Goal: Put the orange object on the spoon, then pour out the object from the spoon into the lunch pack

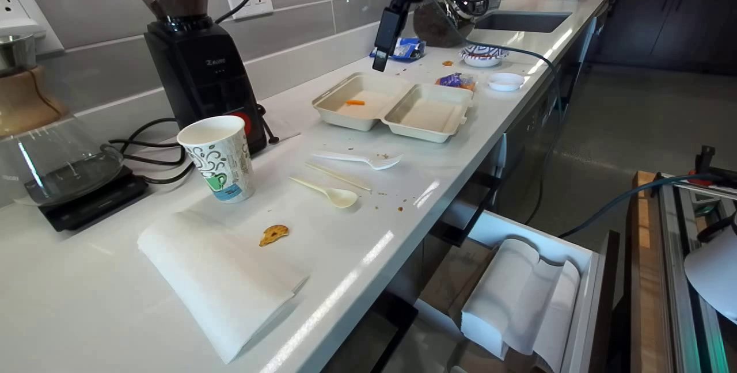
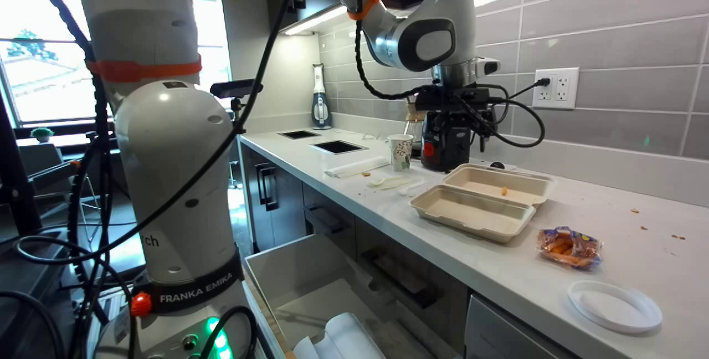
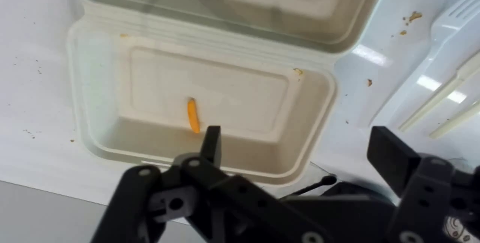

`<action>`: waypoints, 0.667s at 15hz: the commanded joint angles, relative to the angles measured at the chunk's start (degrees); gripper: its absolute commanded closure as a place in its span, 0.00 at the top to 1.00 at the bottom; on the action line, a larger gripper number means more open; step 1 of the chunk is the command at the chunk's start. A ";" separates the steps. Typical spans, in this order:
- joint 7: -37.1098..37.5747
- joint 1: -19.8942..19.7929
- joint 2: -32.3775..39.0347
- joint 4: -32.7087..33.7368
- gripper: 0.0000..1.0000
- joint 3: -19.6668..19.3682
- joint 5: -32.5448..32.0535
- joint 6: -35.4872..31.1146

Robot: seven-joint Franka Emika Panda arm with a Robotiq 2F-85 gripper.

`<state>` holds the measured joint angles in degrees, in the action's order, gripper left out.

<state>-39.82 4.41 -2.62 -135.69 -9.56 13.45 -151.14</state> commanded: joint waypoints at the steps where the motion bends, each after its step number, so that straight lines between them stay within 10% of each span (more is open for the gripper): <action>1: -0.21 -3.02 4.73 4.29 1.00 2.10 -1.22 3.28; 10: 13.51 -5.77 13.23 11.53 1.00 4.88 -12.89 2.42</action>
<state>-31.51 0.01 7.27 -127.59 -5.82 5.07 -149.77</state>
